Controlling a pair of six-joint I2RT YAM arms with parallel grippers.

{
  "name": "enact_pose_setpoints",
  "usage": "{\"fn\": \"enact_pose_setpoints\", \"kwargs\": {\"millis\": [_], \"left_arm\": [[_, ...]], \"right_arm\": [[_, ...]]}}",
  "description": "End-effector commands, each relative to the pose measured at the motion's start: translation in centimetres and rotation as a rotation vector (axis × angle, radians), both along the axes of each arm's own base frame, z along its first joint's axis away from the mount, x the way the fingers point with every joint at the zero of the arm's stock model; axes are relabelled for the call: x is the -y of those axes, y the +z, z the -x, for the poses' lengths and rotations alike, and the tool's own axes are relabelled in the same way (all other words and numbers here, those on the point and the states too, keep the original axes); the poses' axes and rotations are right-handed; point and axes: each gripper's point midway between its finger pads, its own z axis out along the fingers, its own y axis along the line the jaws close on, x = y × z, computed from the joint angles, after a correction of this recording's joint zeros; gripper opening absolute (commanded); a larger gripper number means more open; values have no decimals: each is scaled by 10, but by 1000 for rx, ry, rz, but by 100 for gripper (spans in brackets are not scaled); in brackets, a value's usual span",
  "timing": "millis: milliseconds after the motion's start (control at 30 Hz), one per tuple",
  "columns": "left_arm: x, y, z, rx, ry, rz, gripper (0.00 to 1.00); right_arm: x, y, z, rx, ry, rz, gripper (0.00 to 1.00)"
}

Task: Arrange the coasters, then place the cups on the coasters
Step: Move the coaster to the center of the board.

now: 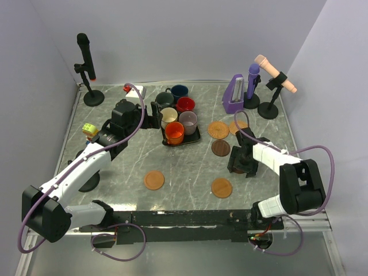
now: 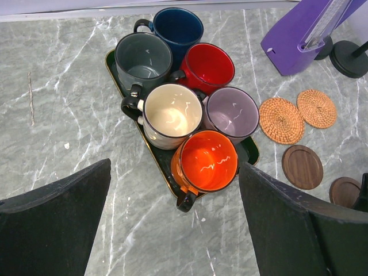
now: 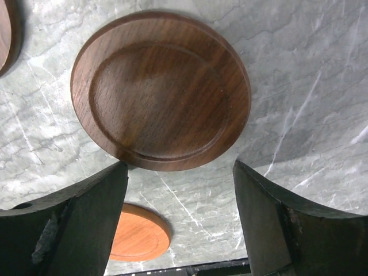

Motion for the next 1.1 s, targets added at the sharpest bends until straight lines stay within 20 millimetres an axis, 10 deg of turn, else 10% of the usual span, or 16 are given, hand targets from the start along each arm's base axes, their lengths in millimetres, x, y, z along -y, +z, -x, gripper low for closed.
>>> {"fn": "enact_pose_setpoints", "kwargs": {"millis": [0,1067], "left_arm": [[-1,23,2,61,3,27,97],[0,14,-2,44,10,8,97]], "right_arm": [[6,-3,-18,28,-4,7,80],[23,9,-92,43,114,0,74]]}}
